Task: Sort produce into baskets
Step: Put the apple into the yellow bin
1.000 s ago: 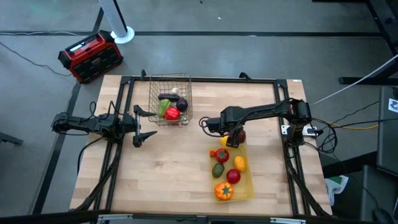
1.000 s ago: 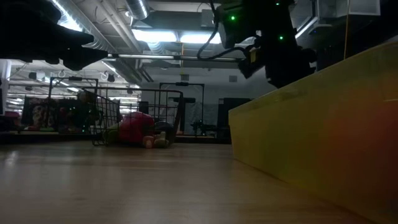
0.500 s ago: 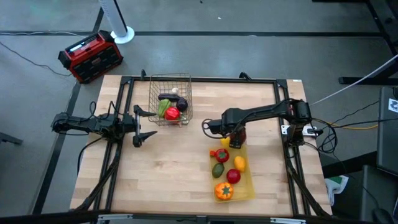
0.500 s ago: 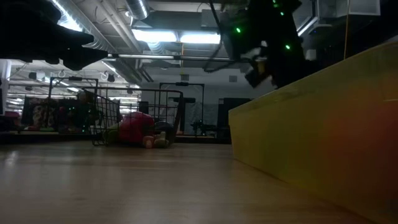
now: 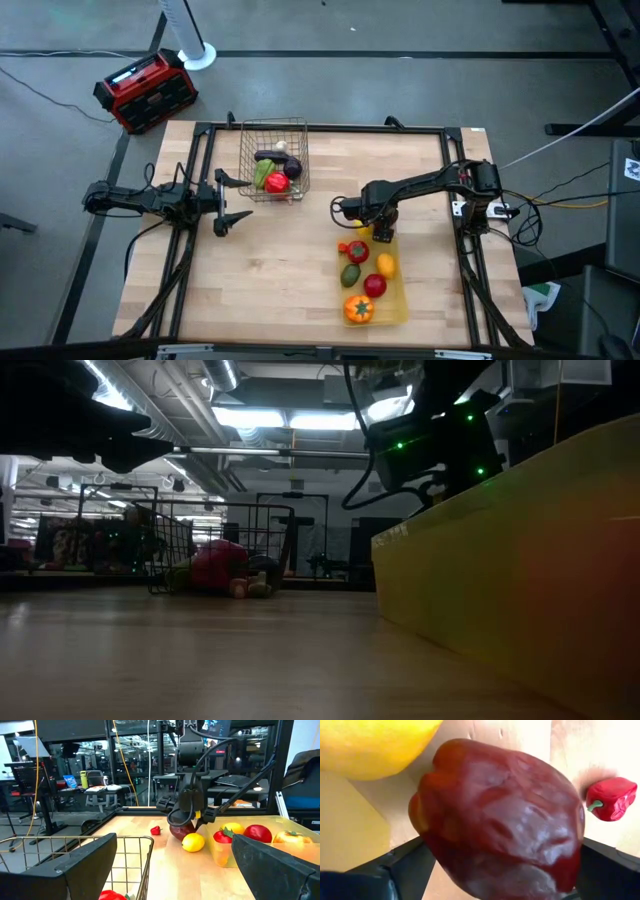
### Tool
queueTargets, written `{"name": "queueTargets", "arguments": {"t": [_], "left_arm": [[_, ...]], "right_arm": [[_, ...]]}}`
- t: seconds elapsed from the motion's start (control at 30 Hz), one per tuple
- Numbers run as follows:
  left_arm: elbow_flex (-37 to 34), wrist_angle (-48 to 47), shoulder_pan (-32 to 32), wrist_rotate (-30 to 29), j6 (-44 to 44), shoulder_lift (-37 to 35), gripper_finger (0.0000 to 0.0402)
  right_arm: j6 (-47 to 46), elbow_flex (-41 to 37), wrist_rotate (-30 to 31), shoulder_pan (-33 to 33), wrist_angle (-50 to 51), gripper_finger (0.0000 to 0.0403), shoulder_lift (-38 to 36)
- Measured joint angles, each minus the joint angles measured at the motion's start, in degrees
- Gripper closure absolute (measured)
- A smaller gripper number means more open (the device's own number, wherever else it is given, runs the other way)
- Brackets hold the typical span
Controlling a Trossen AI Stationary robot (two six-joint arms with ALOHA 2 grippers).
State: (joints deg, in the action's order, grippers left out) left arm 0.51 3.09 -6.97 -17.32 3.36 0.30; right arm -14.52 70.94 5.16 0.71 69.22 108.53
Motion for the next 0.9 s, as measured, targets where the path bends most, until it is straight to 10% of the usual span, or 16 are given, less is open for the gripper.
{"name": "queueTargets", "arguments": {"t": [0.37, 0.9], "left_arm": [[0.0, 0.0, 0.0, 0.0, 0.0, 0.0, 0.0009], [0.0, 0.0, 0.0, 0.0, 0.0, 0.0, 0.0009]], "right_arm": [[-0.2, 0.5, 0.4, 0.0, 1.5, 0.0097, 0.1], [-5.2, 15.9, -0.3, 0.1, 13.2, 0.0092, -0.8]]}}
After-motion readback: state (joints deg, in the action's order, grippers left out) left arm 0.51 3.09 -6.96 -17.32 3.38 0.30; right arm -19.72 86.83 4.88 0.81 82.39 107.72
